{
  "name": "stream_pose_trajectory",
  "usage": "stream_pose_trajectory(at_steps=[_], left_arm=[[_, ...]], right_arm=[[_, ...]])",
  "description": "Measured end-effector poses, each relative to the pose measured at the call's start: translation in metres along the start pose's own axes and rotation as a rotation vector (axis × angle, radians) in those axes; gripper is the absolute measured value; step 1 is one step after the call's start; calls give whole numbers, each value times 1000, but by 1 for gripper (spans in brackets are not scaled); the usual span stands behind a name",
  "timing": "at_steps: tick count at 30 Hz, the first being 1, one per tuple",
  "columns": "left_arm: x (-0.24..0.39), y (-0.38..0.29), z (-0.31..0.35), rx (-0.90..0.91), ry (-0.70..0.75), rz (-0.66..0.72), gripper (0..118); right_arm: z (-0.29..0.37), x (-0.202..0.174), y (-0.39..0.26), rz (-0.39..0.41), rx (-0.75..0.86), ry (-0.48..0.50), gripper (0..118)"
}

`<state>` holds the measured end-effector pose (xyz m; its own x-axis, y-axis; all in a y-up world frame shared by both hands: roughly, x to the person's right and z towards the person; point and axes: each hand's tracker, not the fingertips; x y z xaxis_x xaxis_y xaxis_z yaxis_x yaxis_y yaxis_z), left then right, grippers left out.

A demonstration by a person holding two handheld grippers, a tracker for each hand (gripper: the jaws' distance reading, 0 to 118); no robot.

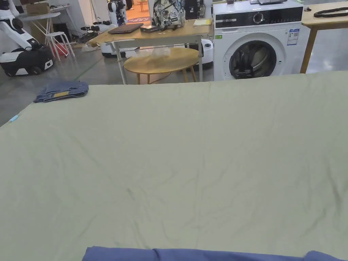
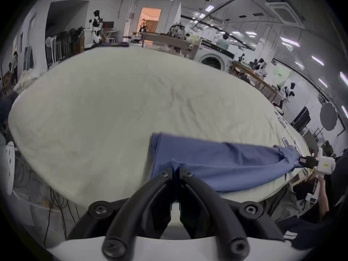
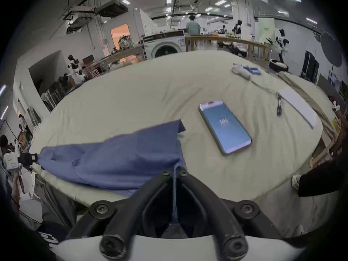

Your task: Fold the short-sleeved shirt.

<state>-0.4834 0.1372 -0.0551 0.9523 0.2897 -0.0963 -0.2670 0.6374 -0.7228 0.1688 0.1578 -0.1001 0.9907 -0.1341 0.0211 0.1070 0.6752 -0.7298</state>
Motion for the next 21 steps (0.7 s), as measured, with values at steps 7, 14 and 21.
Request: stream_pose_trajectory(at_steps=[7,14,21], left_arm=[[21,-3,2,71,102,-46,41],[75,37,61,343,1,-141,43],[123,77,76,496,-113,-220,42]], right_arm=[[-10,0,-6,48,34,-63,42],[45,-29,29,115,261,-14,44],[40,-84,76,174,374,123,30]])
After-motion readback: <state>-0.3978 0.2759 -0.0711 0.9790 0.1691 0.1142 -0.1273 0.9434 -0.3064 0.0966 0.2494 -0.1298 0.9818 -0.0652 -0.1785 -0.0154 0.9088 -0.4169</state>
